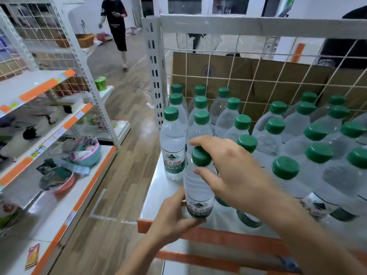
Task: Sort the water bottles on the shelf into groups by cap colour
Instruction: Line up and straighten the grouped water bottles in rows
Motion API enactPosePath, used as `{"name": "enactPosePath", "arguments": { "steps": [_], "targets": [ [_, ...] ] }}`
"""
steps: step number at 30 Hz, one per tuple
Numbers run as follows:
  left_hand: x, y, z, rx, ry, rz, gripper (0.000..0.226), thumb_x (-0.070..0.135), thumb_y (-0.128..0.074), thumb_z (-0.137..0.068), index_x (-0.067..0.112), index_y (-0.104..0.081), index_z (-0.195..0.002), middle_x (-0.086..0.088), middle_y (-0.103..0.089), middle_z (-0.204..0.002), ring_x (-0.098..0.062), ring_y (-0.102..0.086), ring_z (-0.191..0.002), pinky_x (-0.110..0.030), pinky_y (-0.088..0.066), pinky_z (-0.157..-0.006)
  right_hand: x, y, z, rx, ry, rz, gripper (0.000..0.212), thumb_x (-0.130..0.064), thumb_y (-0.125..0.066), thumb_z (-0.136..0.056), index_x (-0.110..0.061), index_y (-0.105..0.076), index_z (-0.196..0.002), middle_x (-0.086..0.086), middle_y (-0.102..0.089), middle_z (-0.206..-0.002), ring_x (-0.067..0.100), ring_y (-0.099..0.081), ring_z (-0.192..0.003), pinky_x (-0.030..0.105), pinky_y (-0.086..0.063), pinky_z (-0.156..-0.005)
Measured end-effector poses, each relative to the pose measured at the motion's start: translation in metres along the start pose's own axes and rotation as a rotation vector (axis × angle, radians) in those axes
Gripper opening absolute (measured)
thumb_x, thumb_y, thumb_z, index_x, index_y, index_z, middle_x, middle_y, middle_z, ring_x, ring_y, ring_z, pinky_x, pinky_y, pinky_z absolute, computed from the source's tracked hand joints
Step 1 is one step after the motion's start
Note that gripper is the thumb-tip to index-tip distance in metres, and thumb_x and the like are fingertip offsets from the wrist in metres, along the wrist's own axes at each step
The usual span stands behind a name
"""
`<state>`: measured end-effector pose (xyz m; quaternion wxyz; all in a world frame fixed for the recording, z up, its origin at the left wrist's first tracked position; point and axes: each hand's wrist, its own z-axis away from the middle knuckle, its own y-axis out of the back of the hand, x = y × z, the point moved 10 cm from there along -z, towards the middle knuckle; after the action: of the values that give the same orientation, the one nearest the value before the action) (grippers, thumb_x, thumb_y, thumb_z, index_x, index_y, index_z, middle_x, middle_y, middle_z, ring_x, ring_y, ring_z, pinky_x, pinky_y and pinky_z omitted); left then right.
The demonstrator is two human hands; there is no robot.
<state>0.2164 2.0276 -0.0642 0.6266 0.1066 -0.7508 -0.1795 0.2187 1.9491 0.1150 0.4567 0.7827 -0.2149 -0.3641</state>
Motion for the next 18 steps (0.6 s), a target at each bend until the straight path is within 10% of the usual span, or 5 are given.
{"name": "enactPosePath", "arguments": {
  "steps": [8, 14, 18],
  "targets": [
    [-0.022, 0.040, -0.002, 0.093, 0.052, -0.009, 0.050, 0.039, -0.079, -0.062, 0.035, -0.056, -0.107, 0.028, -0.066, -0.102, 0.006, -0.063, -0.094, -0.012, -0.048, -0.080, 0.028, -0.051, -0.004, 0.111, -0.210, -0.434, 0.052, -0.020, -0.069, -0.082, -0.024, -0.047, -0.128, -0.008, -0.059, -0.121, 0.006, -0.055, -0.111, 0.030, -0.046, -0.097],
    [-0.034, 0.067, -0.007, 0.181, 0.024, -0.036, 0.047, 0.043, -0.077, -0.064, 0.027, -0.061, -0.106, 0.020, -0.069, -0.097, -0.001, -0.066, -0.090, -0.022, -0.052, -0.078, 0.043, -0.119, 0.009, 0.069, -0.322, -0.547, 0.063, -0.015, -0.074, -0.077, -0.022, -0.045, -0.133, -0.012, -0.056, -0.126, -0.003, -0.051, -0.111, -0.002, -0.034, -0.089],
    [-0.033, 0.075, -0.009, 0.215, 0.005, -0.078, 0.050, 0.043, -0.077, -0.066, 0.032, -0.056, -0.109, 0.023, -0.068, -0.097, 0.004, -0.064, -0.091, -0.016, -0.051, -0.077, 0.056, -0.139, 0.012, 0.170, -0.425, -0.580, 0.055, -0.019, -0.073, -0.077, -0.023, -0.050, -0.127, -0.015, -0.060, -0.119, -0.002, -0.057, -0.107, 0.017, -0.046, -0.093]
  ]
}}
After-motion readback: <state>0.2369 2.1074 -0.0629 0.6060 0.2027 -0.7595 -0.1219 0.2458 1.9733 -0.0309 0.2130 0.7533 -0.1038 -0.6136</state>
